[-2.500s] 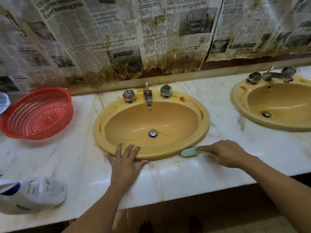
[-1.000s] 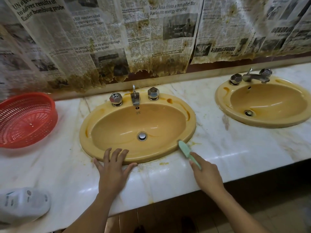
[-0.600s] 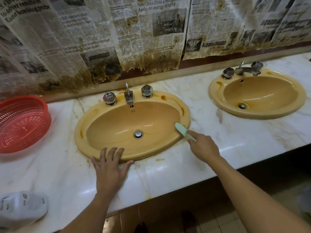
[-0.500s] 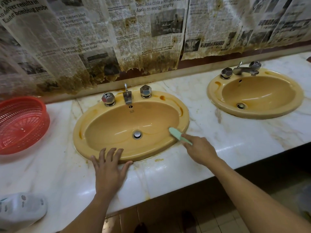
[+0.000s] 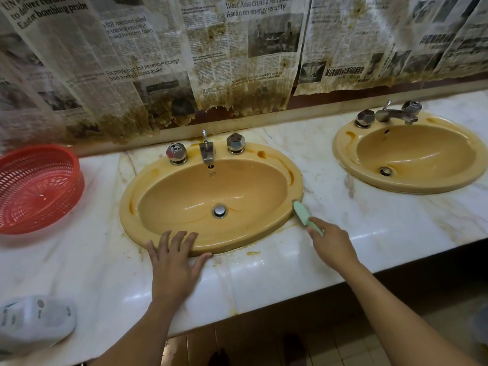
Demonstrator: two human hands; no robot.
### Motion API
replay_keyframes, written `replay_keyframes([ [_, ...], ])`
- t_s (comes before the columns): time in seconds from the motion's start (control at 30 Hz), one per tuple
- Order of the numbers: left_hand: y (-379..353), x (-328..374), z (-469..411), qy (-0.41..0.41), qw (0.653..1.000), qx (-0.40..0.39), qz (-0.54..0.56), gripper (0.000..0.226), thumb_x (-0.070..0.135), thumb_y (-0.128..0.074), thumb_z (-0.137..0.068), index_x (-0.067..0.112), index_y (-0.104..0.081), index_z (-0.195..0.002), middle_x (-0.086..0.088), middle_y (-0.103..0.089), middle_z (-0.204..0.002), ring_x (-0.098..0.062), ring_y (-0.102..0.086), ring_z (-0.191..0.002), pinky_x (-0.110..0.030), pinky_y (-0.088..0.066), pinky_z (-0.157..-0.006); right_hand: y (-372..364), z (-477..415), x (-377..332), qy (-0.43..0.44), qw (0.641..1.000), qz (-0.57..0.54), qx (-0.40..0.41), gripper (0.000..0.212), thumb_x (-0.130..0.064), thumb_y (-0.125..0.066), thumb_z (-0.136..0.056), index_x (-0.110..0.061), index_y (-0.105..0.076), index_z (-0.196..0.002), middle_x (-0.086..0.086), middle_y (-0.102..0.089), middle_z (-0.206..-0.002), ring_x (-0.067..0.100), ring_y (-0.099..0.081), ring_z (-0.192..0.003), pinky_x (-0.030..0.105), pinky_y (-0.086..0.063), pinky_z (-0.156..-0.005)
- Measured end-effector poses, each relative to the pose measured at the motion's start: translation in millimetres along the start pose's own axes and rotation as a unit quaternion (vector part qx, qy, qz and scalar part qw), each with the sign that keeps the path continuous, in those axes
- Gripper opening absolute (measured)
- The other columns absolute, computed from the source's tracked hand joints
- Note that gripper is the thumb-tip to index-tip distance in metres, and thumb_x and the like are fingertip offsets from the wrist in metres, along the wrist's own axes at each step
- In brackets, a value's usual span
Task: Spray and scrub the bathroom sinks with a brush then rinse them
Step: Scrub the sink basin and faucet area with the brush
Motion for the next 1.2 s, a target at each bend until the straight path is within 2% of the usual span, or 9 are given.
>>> replay_keyframes([
  [0.17, -1, 0, 0, 0.001, 1.000, -0.010, 0.001, 0.065, 0.074, -0.042, -0.091, 0.031, -0.062, -0.135, 0.003, -0.060, -0.137, -0.033, -0.039, -0.142, -0.065, -0.014, -0.119, -35, 44, 1, 0.005, 0.998, -0.059, -0.014, 0.043, -0.044, -0.045, -0.106, -0.036, -0.051, -0.148, 0.001, -0.063, -0.132, 0.019, -0.059, -0.111, 0.036, -0.051, -0.096],
  [0.23, -1, -2, 0, 0.001, 1.000, -0.011, 0.003, 0.065, 0.075, -0.041, -0.090, 0.032, -0.062, -0.134, 0.003, -0.060, -0.137, -0.032, -0.039, -0.142, -0.065, -0.014, -0.119, -38, 45, 2, -0.038, 0.986, -0.162, -0.011, 0.039, -0.041, -0.047, -0.106, -0.034, -0.055, -0.144, -0.003, -0.067, -0.111, 0.016, -0.062, -0.097, 0.030, -0.053, -0.082],
  [0.33, -1, -2, -2, 0.004, 1.000, -0.019, 0.002, 0.066, 0.077, -0.040, -0.090, 0.033, -0.064, -0.132, 0.003, -0.063, -0.132, -0.032, -0.042, -0.139, -0.066, -0.017, -0.117, -30, 34, 10, -0.157, 0.910, -0.384, -0.004, 0.031, -0.029, -0.044, -0.108, -0.035, -0.058, -0.135, -0.001, -0.044, -0.064, 0.011, -0.036, -0.050, 0.024, -0.030, -0.042],
  [0.43, -1, -2, -6, 0.000, 0.999, -0.036, -0.010, 0.067, 0.079, -0.037, -0.089, 0.034, -0.062, -0.132, 0.005, -0.063, -0.129, -0.030, -0.043, -0.135, -0.068, -0.019, -0.115, -34, 45, -1, -0.218, 0.835, -0.502, -0.051, 0.026, -0.023, -0.044, -0.105, -0.023, -0.060, -0.126, 0.000, -0.036, -0.062, 0.010, -0.024, -0.048, 0.024, -0.016, -0.042],
  [0.53, -3, 1, -9, 0.006, 0.997, -0.073, -0.021, 0.067, 0.082, -0.035, -0.089, 0.040, -0.056, -0.136, 0.007, -0.059, -0.131, -0.029, -0.039, -0.136, -0.071, -0.014, -0.114, -69, 75, -15, -0.248, 0.812, -0.520, -0.097, 0.020, -0.025, -0.045, -0.106, -0.029, -0.064, -0.113, 0.001, -0.037, -0.061, 0.010, -0.023, -0.048, 0.023, -0.015, -0.042],
  [0.67, -7, 13, -8, 0.006, 0.996, -0.091, -0.019, 0.064, 0.082, -0.033, -0.090, 0.045, -0.049, -0.140, 0.007, -0.054, -0.134, -0.031, -0.036, -0.140, -0.077, -0.010, -0.111, -93, 72, -26, -0.241, 0.810, -0.530, -0.069, 0.026, -0.025, -0.043, -0.108, -0.041, -0.061, -0.115, 0.002, -0.035, -0.065, 0.011, -0.026, -0.047, 0.024, -0.018, -0.044],
  [0.8, -9, 16, -6, 0.011, 0.996, -0.083, -0.021, 0.062, 0.080, -0.034, -0.092, 0.044, -0.051, -0.140, 0.007, -0.053, -0.136, -0.031, -0.034, -0.142, -0.079, -0.008, -0.111, -50, 16, -22, -0.227, 0.831, -0.508, 0.002, 0.027, -0.024, -0.043, -0.106, -0.037, -0.066, -0.107, 0.001, -0.034, -0.063, 0.011, -0.025, -0.045, 0.023, -0.018, -0.044],
  [0.93, -10, 16, -6, 0.011, 0.996, -0.085, -0.027, 0.062, 0.079, -0.035, -0.092, 0.044, -0.052, -0.139, 0.007, -0.054, -0.137, -0.031, -0.034, -0.142, -0.078, -0.005, -0.112, -21, -24, -16, -0.224, 0.851, -0.476, 0.007, 0.025, -0.024, -0.043, -0.105, -0.029, -0.066, -0.098, 0.001, -0.034, -0.063, 0.012, -0.024, -0.049, 0.025, -0.017, -0.048],
  [1.2, -6, 19, -7, 0.010, 0.997, -0.076, -0.027, 0.061, 0.077, -0.041, -0.091, 0.040, -0.057, -0.137, 0.005, -0.058, -0.133, -0.032, -0.039, -0.140, -0.077, -0.006, -0.112, -78, 50, -17, -0.198, 0.890, -0.410, 0.013, 0.037, -0.032, -0.043, -0.107, -0.046, -0.053, -0.140, 0.002, -0.048, -0.072, 0.014, -0.040, -0.049, 0.022, -0.032, -0.039],
])
Point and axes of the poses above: each hand's wrist, its own z-axis away from the middle knuckle, its own y-axis out of the back of the hand, x = y × z, the point moved 6 cm from there along -z, towards the middle knuckle
